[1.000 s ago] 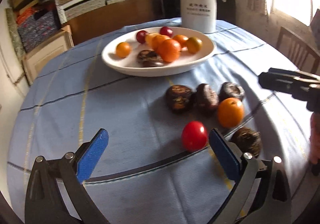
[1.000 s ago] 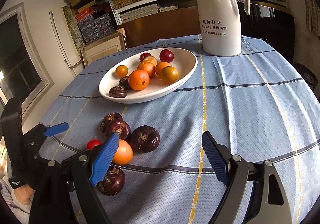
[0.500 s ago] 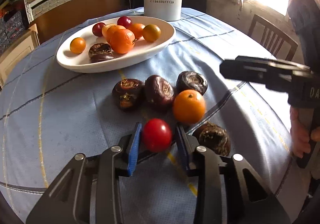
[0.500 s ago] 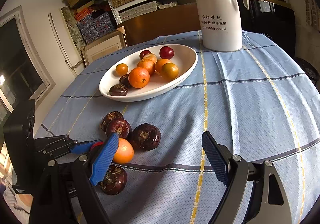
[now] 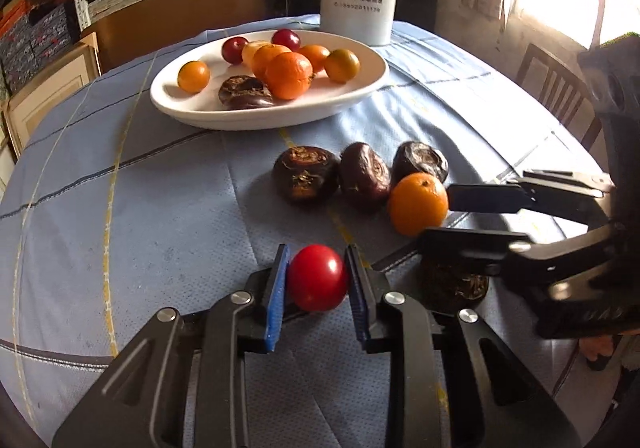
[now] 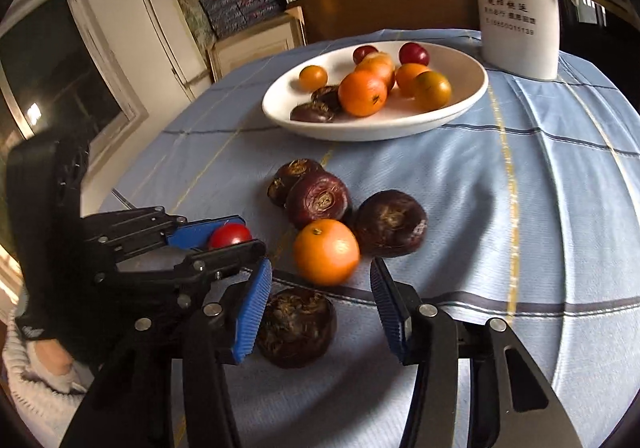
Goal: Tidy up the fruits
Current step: 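Carry the red plum to the plate with the left tool while the right carries the orange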
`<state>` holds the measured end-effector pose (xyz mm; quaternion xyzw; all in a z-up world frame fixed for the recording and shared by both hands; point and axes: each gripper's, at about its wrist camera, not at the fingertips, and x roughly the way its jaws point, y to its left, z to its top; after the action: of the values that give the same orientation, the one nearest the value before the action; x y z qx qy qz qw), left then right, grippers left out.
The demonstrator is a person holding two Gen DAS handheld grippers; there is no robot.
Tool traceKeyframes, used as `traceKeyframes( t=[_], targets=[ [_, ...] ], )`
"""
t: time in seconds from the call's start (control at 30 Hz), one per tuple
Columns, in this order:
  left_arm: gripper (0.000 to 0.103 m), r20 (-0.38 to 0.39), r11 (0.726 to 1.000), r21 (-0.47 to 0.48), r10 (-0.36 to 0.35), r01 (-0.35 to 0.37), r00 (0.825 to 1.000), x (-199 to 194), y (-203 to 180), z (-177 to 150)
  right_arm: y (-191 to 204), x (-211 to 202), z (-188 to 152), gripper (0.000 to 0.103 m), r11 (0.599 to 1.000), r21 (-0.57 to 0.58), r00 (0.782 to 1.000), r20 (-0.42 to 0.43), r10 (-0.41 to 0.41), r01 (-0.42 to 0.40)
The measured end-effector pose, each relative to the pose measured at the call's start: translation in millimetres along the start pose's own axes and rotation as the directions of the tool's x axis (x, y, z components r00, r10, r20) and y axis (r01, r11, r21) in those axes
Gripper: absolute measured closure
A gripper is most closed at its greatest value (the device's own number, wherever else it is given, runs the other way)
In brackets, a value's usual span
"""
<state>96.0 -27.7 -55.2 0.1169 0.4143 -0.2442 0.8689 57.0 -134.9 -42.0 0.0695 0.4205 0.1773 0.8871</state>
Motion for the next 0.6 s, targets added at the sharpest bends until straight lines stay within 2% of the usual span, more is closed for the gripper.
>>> traceKeyframes(
  t=[0.07, 0.17, 0.2, 0.33, 0.43, 0.53, 0.6],
  targets=[
    [0.076, -0.002, 1.0, 0.003, -0.003, 0.003, 1.0, 1, -1, 0, 2, 7, 2, 0.052, 1.0, 0.005, 1.0, -0.01, -0.005, 0.005],
    [0.076, -0.002, 0.999, -0.021, -0.025, 0.025, 1.0, 1, 4, 0, 3, 13, 5, 0.066, 1.0, 0.003, 1.0, -0.012, -0.012, 0.012],
    [0.076, 0.0, 0.999, -0.024, -0.028, 0.028, 1.0, 1, 4, 0, 3, 13, 5, 0.067, 1.0, 0.008, 1.0, -0.013, -0.002, 0.002],
    [0.076, 0.021, 0.999, -0.024, -0.033, 0.033, 0.999, -3, 2, 0, -1, 7, 6, 0.067, 1.0, 0.013, 1.0, 0.012, 0.002, -0.002],
    [0.076, 0.056, 0.999, -0.035, -0.024, 0.026, 0.998, -12, 4, 4, -1, -9, 8, 0.067, 1.0, 0.0, 0.998, 0.065, -0.003, 0.003],
    [0.076, 0.085, 0.998, -0.055, -0.012, 0.017, 0.996, -20, 12, 19, -6, -28, 18, 0.067, 0.999, 0.004, 0.989, 0.141, -0.035, 0.034],
    [0.076, 0.097, 0.999, -0.052, 0.018, -0.013, 0.995, -22, 20, 34, -14, -33, 34, 0.067, 0.999, 0.017, 0.986, 0.158, -0.051, 0.049]
  ],
)
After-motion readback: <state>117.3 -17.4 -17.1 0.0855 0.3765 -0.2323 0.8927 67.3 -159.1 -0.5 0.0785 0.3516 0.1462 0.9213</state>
